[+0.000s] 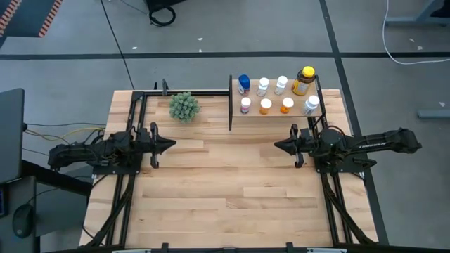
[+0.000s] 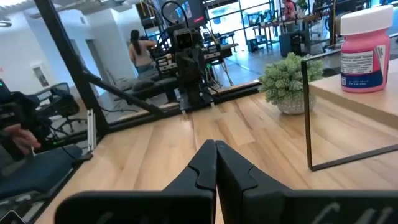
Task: Pick and place medicine bottles onto shelf by color
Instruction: Return to Home Position
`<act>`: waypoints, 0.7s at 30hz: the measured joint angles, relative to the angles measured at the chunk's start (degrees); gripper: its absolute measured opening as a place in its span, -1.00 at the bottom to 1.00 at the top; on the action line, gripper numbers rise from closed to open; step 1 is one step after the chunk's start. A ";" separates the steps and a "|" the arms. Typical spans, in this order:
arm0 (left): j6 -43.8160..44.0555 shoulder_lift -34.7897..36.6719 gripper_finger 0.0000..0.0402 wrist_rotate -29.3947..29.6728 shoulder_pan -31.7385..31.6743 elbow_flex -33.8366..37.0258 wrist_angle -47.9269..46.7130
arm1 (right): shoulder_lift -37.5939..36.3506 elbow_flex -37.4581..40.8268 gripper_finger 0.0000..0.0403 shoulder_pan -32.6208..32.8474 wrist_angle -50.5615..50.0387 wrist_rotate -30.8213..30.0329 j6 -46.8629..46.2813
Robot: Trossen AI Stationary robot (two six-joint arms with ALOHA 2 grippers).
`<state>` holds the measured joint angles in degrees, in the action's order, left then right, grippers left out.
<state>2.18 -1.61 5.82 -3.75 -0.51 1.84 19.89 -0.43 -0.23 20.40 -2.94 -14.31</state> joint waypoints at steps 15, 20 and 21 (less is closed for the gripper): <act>0.11 0.00 -0.85 -0.50 0.00 0.04 0.20 | -0.01 0.00 -0.97 0.00 17.43 0.02 -2.14; 0.10 0.00 -0.88 -0.51 0.00 0.04 0.25 | -0.01 -0.02 -0.97 0.00 28.92 0.02 -2.14; 0.08 0.00 -0.88 -0.52 0.00 0.04 0.25 | -0.01 -0.02 -0.97 0.00 31.08 0.02 -2.14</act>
<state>2.26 -1.61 5.30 -3.75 -0.47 2.09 19.88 -0.45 -0.23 51.48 -2.92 -16.45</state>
